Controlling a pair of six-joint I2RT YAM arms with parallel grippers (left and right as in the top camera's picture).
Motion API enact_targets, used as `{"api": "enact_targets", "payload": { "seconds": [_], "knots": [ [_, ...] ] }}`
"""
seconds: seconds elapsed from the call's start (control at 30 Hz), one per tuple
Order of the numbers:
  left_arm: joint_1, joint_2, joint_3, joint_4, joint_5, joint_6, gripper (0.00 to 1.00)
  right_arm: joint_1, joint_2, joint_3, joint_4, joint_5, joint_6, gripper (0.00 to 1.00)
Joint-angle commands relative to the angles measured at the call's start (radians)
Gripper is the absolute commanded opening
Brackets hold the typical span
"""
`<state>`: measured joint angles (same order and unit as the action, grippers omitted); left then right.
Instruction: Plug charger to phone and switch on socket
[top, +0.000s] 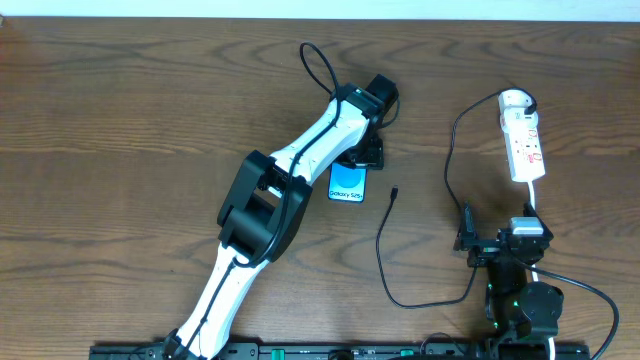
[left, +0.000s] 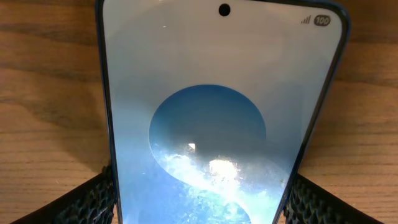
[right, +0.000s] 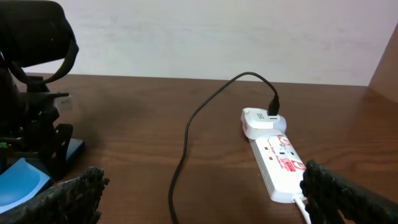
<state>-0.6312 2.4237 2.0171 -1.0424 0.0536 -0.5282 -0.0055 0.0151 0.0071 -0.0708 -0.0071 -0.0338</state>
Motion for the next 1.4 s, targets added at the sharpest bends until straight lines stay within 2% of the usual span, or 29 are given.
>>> {"api": "enact_targets", "payload": {
  "seconds": [0.0, 0.3, 0.6, 0.9, 1.07, 1.13, 1.17, 1.37],
  "knots": [
    [0.002, 0.012, -0.014, -0.033, -0.02, -0.008, 0.82, -0.002, -0.004, -0.002, -0.005, 0.001, -0.005, 0.99],
    [0.005, -0.021, -0.01, -0.079, 0.0, -0.008, 0.82, -0.002, -0.004, -0.002, -0.005, 0.001, -0.005, 0.99],
    [0.058, -0.027, -0.01, -0.134, 0.199, -0.008, 0.82, -0.002, -0.004, -0.002, -0.005, 0.001, -0.005, 0.99],
    [0.117, -0.074, -0.009, -0.149, 0.196, 0.003, 0.82, -0.002, -0.004, -0.002, -0.005, 0.001, -0.005, 0.99],
    [0.106, -0.077, -0.012, -0.136, 0.101, 0.003, 0.82, -0.002, -0.004, -0.002, -0.005, 0.001, -0.005, 0.99],
    [0.089, -0.077, -0.018, -0.13, 0.087, 0.003, 0.95, -0.002, -0.004, -0.002, -0.005, 0.001, -0.005, 0.99],
    [0.083, -0.076, -0.018, -0.13, 0.087, 0.003, 0.98, -0.002, -0.004, -0.002, -0.005, 0.001, -0.005, 0.99],
    [0.045, -0.073, -0.037, -0.122, 0.014, -0.028, 1.0, -0.002, -0.004, -0.002, -0.005, 0.001, -0.005, 0.99]
  ]
}}
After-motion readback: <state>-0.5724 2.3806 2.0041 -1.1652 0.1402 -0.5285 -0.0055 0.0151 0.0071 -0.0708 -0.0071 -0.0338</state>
